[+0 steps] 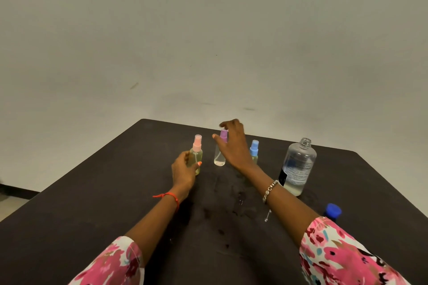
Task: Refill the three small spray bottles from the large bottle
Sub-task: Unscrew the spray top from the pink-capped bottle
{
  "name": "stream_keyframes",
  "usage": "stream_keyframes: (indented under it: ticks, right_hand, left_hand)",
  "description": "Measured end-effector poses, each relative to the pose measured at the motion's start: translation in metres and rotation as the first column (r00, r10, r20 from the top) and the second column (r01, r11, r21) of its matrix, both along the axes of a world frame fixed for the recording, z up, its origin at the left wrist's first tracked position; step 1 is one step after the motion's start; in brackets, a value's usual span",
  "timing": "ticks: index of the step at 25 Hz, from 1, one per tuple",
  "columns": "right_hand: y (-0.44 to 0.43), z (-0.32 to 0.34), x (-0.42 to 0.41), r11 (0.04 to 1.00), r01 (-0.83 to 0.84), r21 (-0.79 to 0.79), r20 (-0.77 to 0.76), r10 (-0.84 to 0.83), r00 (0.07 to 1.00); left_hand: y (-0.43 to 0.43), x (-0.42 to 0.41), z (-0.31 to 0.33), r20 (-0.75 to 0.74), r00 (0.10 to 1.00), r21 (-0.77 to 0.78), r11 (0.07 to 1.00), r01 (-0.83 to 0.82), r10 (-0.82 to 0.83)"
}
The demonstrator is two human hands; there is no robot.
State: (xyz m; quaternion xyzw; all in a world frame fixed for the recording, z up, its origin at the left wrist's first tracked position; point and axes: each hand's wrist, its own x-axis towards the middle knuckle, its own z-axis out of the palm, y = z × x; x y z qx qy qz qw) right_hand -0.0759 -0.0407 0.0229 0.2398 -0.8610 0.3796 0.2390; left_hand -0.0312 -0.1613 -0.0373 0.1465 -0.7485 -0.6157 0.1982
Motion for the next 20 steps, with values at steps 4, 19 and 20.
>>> stream_keyframes:
  ticks: [4, 19, 20]
  right_hand:
    - [0.002, 0.009, 0.015, 0.991, -0.128, 0.049, 0.197, 0.116, 0.973]
    - [0.059, 0.072, 0.069, 0.920, -0.345, 0.188, 0.355, 0.263, 0.897]
    - [0.064, 0.074, 0.070, 0.904, -0.389, 0.178, 0.390, 0.298, 0.871]
  left_hand:
    - [0.013, 0.009, 0.009, -0.052, 0.996, -0.037, 0.997, 0.068, -0.070]
    - [0.044, 0.072, 0.055, -0.060, 0.897, -0.216, 0.883, 0.416, -0.438]
    - [0.045, 0.074, 0.055, -0.046, 0.879, -0.190, 0.868, 0.458, -0.474]
